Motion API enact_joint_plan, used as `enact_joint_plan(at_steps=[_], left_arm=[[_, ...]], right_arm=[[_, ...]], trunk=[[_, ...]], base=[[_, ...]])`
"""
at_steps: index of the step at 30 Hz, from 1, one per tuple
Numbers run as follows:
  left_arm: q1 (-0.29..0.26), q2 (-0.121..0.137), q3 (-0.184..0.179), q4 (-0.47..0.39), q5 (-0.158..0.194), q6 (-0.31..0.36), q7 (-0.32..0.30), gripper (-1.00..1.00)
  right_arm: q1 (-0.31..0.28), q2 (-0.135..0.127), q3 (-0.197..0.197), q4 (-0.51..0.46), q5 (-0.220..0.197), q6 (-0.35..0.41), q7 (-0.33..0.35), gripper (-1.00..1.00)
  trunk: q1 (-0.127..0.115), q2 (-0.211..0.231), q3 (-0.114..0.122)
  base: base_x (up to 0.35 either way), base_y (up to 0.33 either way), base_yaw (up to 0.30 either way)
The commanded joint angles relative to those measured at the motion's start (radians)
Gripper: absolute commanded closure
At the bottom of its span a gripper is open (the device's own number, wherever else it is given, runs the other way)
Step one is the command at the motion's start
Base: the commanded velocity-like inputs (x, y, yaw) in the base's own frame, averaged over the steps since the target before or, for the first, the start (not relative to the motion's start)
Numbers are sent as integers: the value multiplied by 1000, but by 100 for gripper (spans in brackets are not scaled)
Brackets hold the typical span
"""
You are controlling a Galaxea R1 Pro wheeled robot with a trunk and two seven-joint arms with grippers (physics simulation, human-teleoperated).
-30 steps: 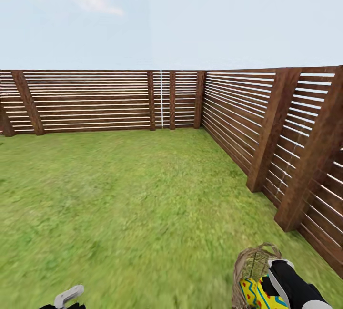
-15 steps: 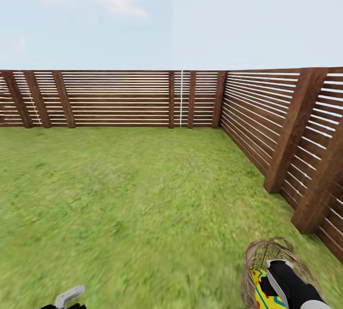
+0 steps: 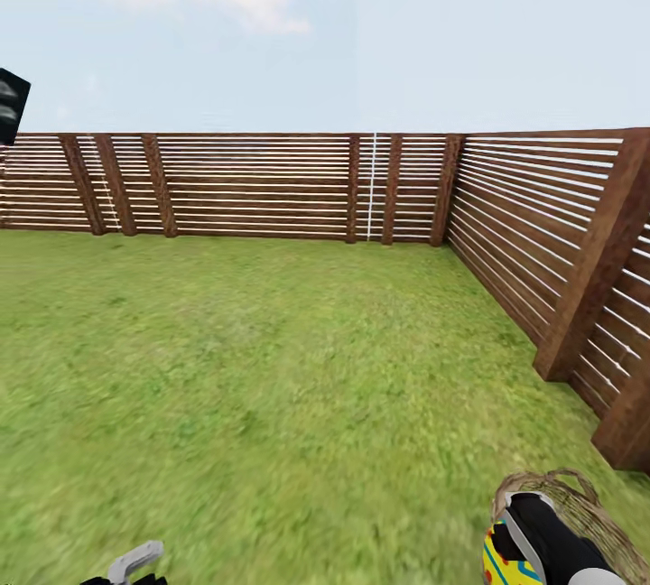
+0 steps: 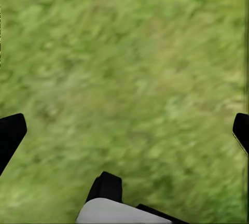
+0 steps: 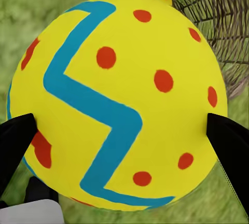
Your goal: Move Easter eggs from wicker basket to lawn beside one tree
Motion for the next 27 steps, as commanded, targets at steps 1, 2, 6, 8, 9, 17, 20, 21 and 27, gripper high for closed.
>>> enact_joint_plan(at_steps=[1,2,6,8,9,17,20,21,27], left_arm=[[-1,-1,5,-1,8,6,-2,-100],[-1,-1,4,-1,8,6,-2,-100],[-1,-1,5,-1,8,6,-2,-100],[-1,-1,5,-1,9,6,-2,-100],[-1,-1,5,-1,9,6,-2,-100],[-1,0,7,-2,10,6,-2,-100],[-1,0,6,-2,10,6,-2,-100],[-1,0,6,-1,10,6,-2,-100],[-1,-1,5,-1,10,6,-2,-100]], right_arm=[[0,1,-1,-1,1,5,-2,100],[0,1,-1,-1,1,5,-2,100],[0,22,0,1,10,5,-3,100],[0,28,0,2,13,5,-3,100],[0,28,0,1,12,5,-3,100],[0,28,-2,-2,12,5,-3,100],[0,27,-4,-5,12,5,-3,100],[0,27,-5,-5,10,5,-2,100],[0,26,-5,-5,3,5,-1,100]], trunk=[[1,-1,-1],[1,-1,-1],[1,-1,-1],[1,-1,-1],[1,-1,-1],[1,-1,-1],[1,-1,-1],[1,-1,-1],[1,-1,-1]], base=[[328,0,259],[328,0,262],[328,0,283],[328,2,296],[328,37,297],[328,77,297],[328,83,297],[328,83,297],[328,78,93]])
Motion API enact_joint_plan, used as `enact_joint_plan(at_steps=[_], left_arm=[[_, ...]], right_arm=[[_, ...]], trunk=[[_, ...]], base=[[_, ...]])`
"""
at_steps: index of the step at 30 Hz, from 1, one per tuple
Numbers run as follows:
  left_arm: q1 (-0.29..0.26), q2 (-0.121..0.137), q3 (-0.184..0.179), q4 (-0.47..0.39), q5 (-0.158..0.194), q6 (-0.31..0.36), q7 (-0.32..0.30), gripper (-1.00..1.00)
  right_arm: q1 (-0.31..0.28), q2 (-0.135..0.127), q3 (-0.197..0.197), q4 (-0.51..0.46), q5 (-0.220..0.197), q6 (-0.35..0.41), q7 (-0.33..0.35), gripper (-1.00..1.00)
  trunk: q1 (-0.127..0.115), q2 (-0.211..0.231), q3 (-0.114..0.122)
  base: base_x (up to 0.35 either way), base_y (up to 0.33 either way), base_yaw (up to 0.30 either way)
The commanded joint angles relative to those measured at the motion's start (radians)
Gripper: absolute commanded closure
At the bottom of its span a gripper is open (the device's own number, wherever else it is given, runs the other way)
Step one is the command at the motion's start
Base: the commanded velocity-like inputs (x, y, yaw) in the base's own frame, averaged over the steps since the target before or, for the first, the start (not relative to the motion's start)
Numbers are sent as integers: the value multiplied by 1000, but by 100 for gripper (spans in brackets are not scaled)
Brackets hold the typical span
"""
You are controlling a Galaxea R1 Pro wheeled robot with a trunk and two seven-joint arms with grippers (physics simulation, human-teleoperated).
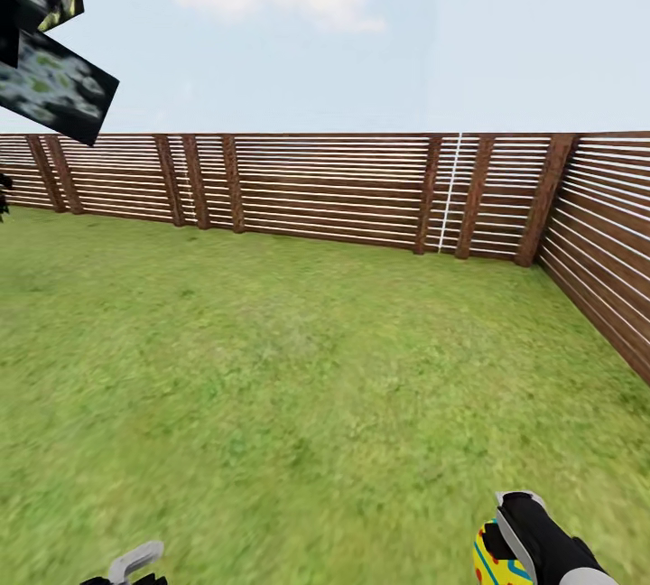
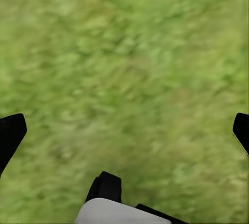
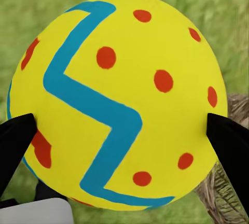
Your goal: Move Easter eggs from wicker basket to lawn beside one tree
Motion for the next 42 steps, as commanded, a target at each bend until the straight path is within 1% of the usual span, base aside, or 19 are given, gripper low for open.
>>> enact_joint_plan(at_steps=[1,4,14,32,42], left_arm=[[0,0,4,-1,9,6,-2,-100],[0,-1,4,-1,9,6,-2,-100],[0,-1,4,-1,9,6,-2,-100],[0,-1,4,-1,9,6,-2,-100],[0,-1,6,-1,10,6,-2,-100]], right_arm=[[0,0,-1,-2,0,5,-2,100],[0,0,-1,-2,-1,5,0,100],[0,3,1,0,0,5,0,100],[0,3,2,-1,-1,5,-1,100],[0,3,3,0,0,5,0,100]], trunk=[[1,-1,-1],[1,-1,0],[1,-1,5],[1,-1,5],[1,-1,5]], base=[[328,76,4],[328,75,-124],[328,75,-257],[328,9,-17],[328,0,-219]])
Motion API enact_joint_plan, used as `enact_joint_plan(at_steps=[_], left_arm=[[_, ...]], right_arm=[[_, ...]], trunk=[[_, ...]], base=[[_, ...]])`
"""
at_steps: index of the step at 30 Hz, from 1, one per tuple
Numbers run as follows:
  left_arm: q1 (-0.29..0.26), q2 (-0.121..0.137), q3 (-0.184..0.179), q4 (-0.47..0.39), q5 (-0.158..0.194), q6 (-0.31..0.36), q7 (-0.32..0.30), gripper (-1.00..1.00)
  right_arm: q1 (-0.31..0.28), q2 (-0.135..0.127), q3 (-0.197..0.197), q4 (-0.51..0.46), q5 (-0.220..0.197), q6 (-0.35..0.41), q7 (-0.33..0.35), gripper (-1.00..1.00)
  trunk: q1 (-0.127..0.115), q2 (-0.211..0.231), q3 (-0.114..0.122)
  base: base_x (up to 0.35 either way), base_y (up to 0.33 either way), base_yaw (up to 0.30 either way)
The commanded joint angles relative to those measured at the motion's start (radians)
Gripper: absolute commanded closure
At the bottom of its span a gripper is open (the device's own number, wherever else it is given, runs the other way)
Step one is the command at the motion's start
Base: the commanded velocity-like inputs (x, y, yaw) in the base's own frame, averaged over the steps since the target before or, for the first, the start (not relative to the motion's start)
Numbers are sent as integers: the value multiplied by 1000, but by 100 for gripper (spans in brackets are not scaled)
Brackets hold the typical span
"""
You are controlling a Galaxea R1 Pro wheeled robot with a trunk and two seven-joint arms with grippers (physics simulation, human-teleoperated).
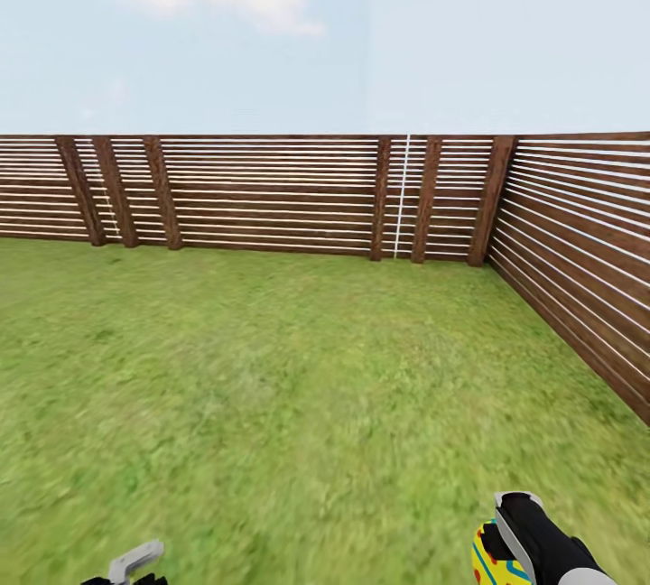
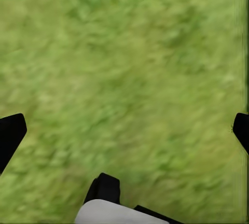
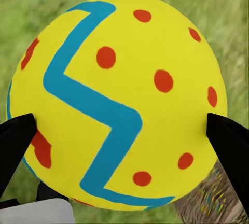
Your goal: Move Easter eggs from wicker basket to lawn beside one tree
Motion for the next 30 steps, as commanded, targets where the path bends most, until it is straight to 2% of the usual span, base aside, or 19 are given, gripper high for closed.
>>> enact_joint_plan(at_steps=[1,30], left_arm=[[0,0,5,-2,8,7,-2,-100],[0,-1,3,-2,7,7,-2,-100]], right_arm=[[0,0,-1,-1,1,5,-2,100],[0,3,0,2,0,5,-3,100]], trunk=[[1,-1,-1],[1,-1,-1]], base=[[328,0,-33],[328,0,-1]])
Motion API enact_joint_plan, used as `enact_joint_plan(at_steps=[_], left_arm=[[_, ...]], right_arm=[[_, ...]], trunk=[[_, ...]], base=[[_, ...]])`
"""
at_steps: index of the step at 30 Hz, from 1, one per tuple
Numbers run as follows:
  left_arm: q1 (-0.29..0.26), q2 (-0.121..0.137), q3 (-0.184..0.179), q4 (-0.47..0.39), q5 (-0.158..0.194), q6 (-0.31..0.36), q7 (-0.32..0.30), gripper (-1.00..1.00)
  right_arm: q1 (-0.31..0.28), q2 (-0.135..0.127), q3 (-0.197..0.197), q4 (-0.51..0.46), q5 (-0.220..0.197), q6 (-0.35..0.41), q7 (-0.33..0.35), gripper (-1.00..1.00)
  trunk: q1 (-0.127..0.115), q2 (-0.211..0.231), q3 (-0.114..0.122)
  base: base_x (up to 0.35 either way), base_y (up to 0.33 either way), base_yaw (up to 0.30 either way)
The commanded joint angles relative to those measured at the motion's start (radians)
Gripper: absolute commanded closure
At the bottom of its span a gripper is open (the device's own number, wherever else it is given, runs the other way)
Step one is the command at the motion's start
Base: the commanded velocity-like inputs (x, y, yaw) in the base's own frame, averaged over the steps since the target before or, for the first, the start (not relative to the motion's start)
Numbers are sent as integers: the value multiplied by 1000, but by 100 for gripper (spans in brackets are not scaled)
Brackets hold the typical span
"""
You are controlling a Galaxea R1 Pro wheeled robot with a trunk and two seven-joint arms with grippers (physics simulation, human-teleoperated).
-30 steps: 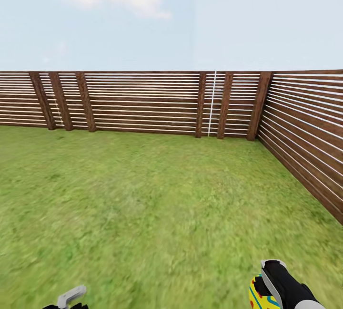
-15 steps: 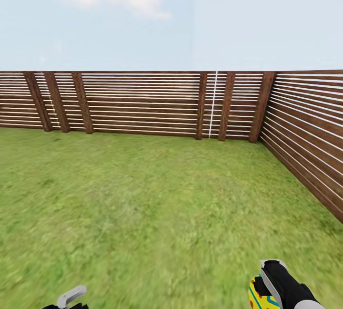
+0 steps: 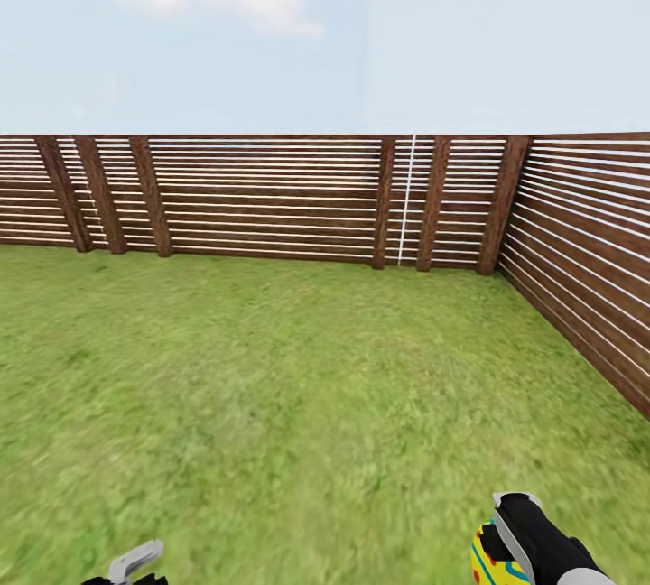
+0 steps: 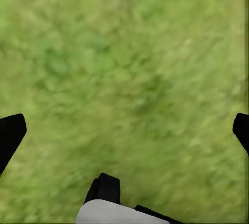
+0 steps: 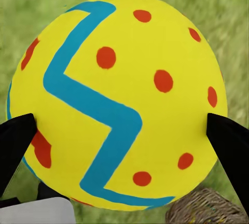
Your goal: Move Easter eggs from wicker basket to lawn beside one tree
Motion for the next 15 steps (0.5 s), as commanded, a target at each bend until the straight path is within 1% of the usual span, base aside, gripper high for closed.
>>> enact_joint_plan(at_steps=[1,15], left_arm=[[0,0,5,-2,8,7,-2,-100],[0,-2,5,-2,8,7,-2,-100]], right_arm=[[0,0,-1,-2,1,5,-2,100],[0,-1,-1,-5,1,5,-1,100]], trunk=[[1,-1,-1],[1,-1,-1]], base=[[328,0,0],[328,0,0]])
